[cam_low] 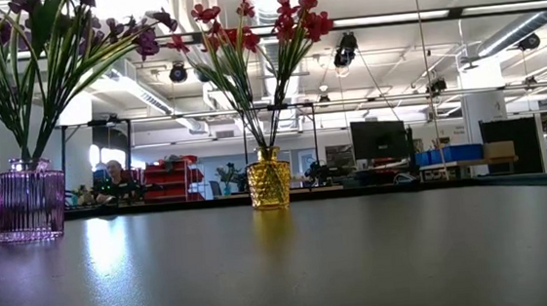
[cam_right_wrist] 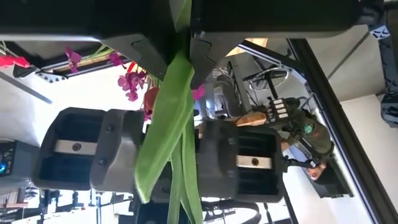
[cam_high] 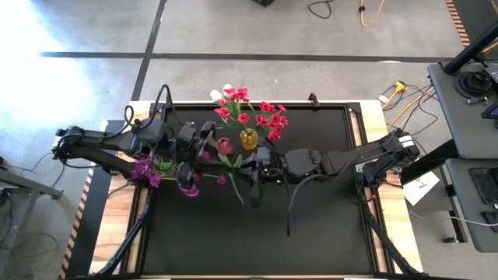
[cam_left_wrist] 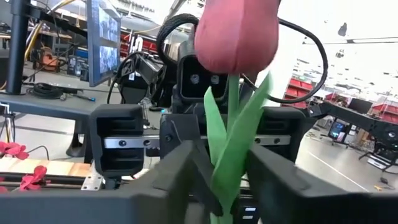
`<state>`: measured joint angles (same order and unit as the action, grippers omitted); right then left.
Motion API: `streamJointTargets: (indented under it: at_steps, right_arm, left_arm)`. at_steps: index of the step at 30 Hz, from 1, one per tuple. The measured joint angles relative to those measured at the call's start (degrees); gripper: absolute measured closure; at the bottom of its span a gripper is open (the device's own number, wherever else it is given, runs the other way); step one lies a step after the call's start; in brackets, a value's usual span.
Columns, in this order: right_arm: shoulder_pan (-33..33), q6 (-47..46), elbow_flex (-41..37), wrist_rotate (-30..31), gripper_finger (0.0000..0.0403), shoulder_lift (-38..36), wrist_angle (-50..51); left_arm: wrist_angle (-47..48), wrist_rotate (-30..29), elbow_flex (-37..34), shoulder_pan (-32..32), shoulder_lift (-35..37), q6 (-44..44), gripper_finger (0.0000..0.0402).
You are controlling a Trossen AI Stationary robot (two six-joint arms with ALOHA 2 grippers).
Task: Sort flowers into vase by color
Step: Put the dark red flower into the purple vase
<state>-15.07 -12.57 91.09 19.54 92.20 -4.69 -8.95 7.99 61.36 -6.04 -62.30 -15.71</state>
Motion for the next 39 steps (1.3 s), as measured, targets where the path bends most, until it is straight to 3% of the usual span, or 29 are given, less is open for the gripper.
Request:
streamJointTargets:
  at_steps: [6, 12, 17, 23, 26, 30, 39]
  right_arm:
    - [0.00, 0.13, 0.00, -0.01, 0.0323, 0.04, 0.28]
    - [-0.11, 0.62, 0.01, -0.05, 0.0238, -0.91, 1.54]
    - [-0.72, 0.55, 1.34, -0.03, 0.0188, -3.41, 9.11]
    - [-0.81, -0.89, 1.55, 0.01, 0.0162, -5.55, 12.38]
    - [-0.79, -0.91, 1.55, 0.15, 0.0159, -5.75, 12.49]
    - [-0.79, -1.23, 1.54, 0.28, 0.0163, -5.77, 12.96]
    - [-0.79, -2.52, 1.53, 1.66, 0.0168, -5.77, 13.00]
  left_arm:
    - [0.04, 0.04, 0.00, 0.04, -0.85, 1.10, 0.0390]
    - [3.77, 0.04, 0.54, 0.04, 2.69, 2.41, 0.0394]
    - [25.82, 0.06, 7.66, 0.04, 8.59, 6.32, 0.0398]
    - [47.16, -0.04, 17.07, -0.78, 13.81, 7.26, 0.0400]
    - [53.87, -5.73, 18.09, -1.35, 16.83, 7.81, 0.0401]
    - [54.29, -13.02, 12.54, -1.49, 23.39, 8.21, 0.0401]
    - [45.07, -16.14, -7.83, -1.53, 35.28, 7.75, 0.0401]
